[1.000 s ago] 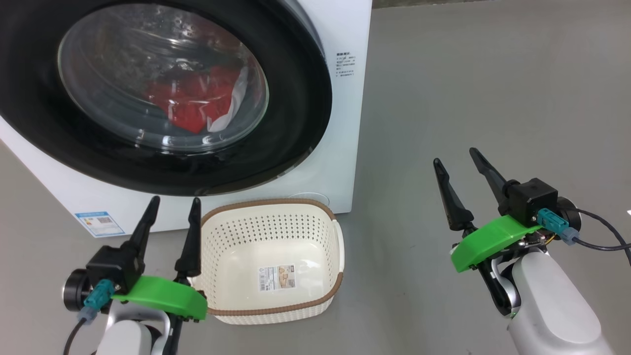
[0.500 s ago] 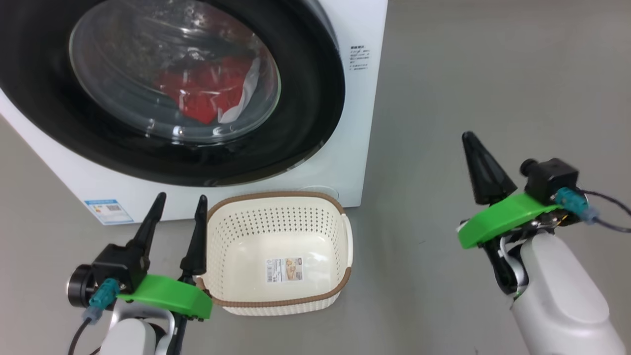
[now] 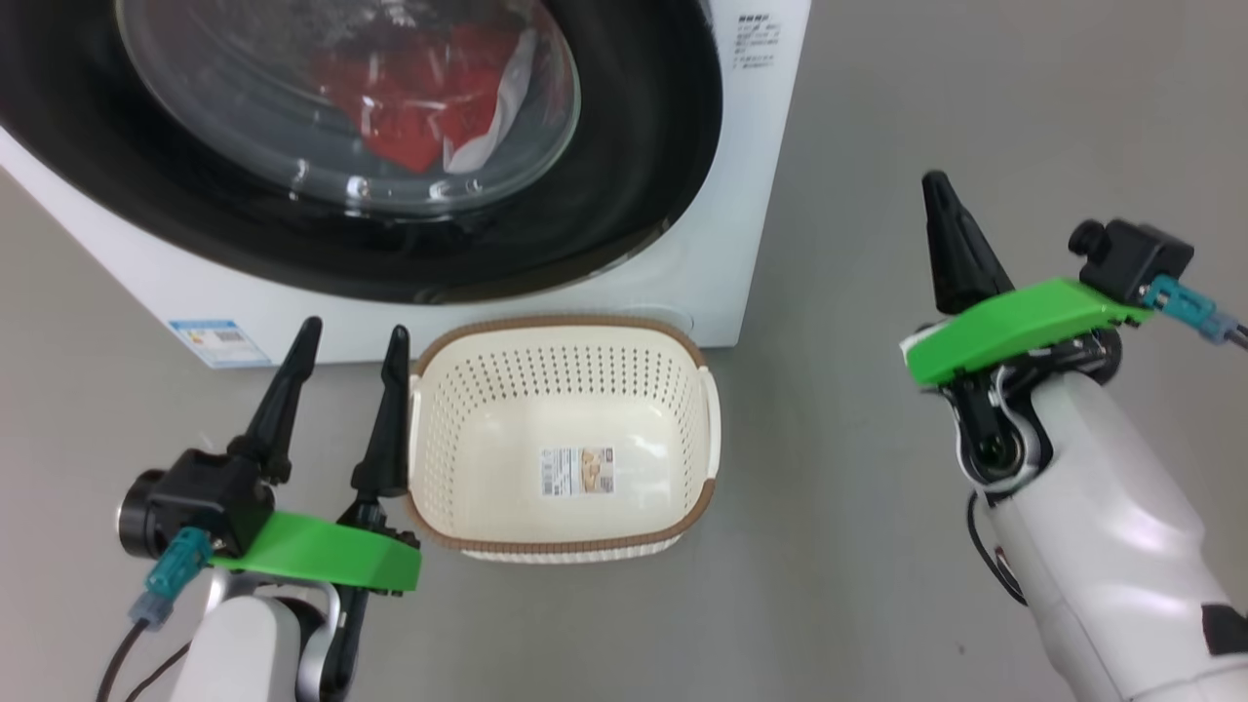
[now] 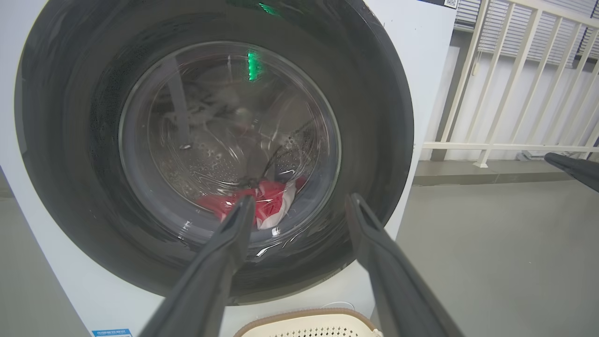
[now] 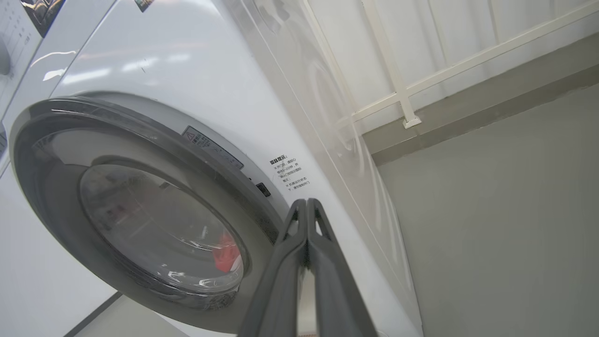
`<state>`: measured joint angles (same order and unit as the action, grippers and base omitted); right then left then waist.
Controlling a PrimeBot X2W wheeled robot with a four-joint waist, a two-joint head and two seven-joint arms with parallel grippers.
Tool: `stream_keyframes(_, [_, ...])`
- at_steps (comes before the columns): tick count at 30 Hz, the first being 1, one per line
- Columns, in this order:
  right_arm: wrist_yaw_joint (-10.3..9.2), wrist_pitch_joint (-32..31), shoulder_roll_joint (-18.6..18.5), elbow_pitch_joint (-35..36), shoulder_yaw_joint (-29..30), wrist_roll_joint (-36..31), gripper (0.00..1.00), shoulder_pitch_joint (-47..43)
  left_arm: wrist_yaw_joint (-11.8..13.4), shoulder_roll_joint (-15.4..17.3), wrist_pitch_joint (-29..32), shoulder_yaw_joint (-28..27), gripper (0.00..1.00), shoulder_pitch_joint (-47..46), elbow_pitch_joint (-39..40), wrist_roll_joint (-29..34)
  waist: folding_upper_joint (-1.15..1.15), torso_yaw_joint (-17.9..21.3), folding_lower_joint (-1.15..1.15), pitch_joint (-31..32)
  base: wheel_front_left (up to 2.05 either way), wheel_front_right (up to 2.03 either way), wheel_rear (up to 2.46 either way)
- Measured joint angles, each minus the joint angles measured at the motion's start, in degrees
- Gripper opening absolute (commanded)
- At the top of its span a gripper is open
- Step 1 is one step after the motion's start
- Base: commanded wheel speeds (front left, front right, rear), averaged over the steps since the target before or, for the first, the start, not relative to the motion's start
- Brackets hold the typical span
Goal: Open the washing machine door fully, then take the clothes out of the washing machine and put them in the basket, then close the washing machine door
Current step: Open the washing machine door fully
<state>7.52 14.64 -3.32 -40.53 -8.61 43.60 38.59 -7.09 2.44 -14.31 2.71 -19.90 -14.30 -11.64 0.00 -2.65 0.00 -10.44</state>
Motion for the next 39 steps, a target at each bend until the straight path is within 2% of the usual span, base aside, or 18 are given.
stream_keyframes(7, [0.00,-2.44,-0.18,-1.97,-6.56,16.22,0.00,6.02,0.00,0.00,0.00,0.19,1.00,-0.44,1.82,-0.07,0.00,-0.77,0.00,-3.71,0.00,0.00,0.00])
stream_keyframes(13, [0.00,-7.20,-0.29,0.13,-8.21,27.60,0.00,10.56,-0.01,0.01,-0.01,0.18,1.00,-2.66,3.90,-0.65,0.00,-1.38,0.00,-7.28,0.00,0.00,0.00])
stream_keyframes(26, [0.00,-17.72,-1.05,2.53,-4.36,38.05,0.00,18.76,-0.07,1.26,-0.25,1.56,1.00,-4.79,6.57,-3.11,0.00,-3.43,0.00,-13.91,0.00,0.00,0.00])
stream_keyframes(39, [-0.07,-26.05,-1.42,0.93,-2.49,43.13,0.00,27.07,-0.07,1.37,-0.25,3.00,1.00,-7.69,7.66,-4.20,0.00,-5.00,0.00,-19.10,0.00,0.00,0.00])
